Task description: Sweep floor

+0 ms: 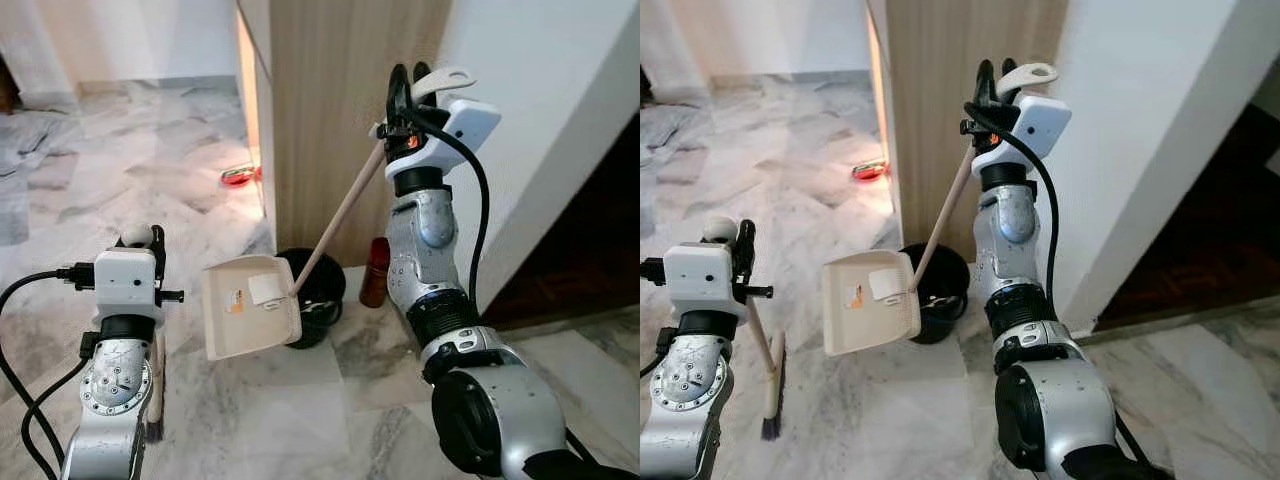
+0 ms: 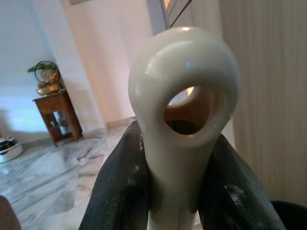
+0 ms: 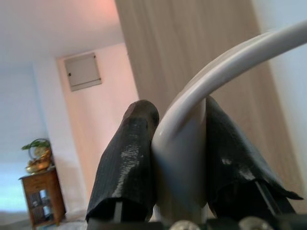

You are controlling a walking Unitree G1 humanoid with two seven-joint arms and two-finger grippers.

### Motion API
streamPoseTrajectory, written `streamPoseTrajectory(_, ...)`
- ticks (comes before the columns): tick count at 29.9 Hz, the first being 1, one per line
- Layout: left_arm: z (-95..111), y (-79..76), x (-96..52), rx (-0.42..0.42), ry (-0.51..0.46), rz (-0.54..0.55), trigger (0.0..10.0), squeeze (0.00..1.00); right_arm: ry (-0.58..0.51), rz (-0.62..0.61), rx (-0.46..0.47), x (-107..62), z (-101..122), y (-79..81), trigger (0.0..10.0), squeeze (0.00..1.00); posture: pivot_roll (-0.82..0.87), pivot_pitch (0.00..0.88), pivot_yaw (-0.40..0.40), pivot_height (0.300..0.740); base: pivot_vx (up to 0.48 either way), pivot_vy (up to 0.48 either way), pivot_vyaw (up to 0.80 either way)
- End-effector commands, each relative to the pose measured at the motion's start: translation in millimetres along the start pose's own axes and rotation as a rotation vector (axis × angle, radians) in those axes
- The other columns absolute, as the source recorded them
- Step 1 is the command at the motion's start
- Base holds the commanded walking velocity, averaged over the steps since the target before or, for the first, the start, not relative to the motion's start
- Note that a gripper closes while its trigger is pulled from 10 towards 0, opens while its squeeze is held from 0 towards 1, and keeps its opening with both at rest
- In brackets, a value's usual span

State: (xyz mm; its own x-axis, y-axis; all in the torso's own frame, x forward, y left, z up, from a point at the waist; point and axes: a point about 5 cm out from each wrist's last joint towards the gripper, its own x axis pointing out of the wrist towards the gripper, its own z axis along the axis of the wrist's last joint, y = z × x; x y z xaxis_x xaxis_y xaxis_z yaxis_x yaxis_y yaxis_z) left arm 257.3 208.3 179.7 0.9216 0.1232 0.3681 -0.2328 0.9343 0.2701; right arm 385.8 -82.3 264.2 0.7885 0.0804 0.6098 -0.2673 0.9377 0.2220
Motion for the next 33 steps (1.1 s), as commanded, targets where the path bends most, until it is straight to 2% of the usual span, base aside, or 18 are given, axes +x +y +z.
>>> streamPoseTrajectory(1, 11.5, 2.0, 1.4, 0.011, -0.063, -0.006, 10.0, 0.0, -0.098, 0.011, 0.001, 11.6, 20.8, 3.9, 10.0, 0.0, 0.22, 0.015, -0.051, 0.74, 0.3, 0.0, 0.0)
streamPoseTrajectory(33, 14.0, 5.8, 2.8, 0.021, -0.073, -0.003, 10.0, 0.0, -0.096, 0.007, 0.011, 11.1, 21.6, 3.6, 10.0, 0.0, 0.22, 0.012, -0.053, 0.74, 0.305, 0.0, 0.0)
